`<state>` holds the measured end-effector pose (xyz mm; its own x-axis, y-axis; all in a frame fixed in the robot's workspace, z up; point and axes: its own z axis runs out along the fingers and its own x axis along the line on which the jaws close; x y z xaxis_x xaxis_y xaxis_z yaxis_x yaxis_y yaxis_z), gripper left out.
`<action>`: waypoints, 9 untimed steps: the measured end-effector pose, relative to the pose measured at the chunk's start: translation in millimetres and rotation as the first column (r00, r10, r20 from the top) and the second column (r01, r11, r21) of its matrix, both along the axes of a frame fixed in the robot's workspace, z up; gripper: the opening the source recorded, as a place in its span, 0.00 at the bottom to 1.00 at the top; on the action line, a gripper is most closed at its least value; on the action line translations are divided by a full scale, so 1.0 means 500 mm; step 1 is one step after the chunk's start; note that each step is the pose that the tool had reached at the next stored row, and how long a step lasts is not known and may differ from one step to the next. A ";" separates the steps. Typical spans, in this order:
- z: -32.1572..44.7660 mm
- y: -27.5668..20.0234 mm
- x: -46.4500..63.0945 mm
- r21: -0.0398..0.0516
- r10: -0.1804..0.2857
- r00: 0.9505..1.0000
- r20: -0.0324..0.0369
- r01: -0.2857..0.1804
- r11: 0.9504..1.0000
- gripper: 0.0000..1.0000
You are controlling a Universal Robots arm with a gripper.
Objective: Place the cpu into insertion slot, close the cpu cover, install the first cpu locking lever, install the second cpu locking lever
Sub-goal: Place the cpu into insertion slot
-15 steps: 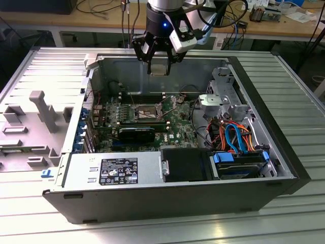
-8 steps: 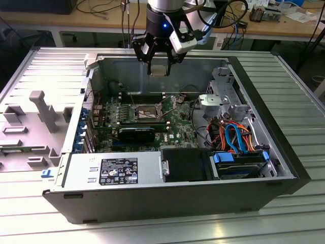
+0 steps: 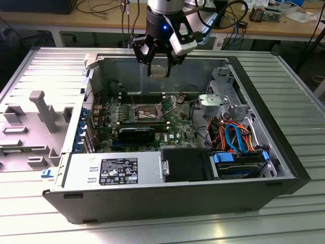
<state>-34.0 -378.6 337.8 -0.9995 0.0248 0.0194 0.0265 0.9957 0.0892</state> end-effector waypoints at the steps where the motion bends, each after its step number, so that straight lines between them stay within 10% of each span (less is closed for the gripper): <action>1: -0.001 -0.0005 0.000 0.000 0.000 1.000 0.000 0.000 1.000 0.55; 9: -0.004 -0.0039 0.000 0.000 0.000 1.000 0.000 0.000 1.000 0.55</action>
<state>-33.9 -380.6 335.7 -0.9995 0.0248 0.0193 0.0264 0.9957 0.0894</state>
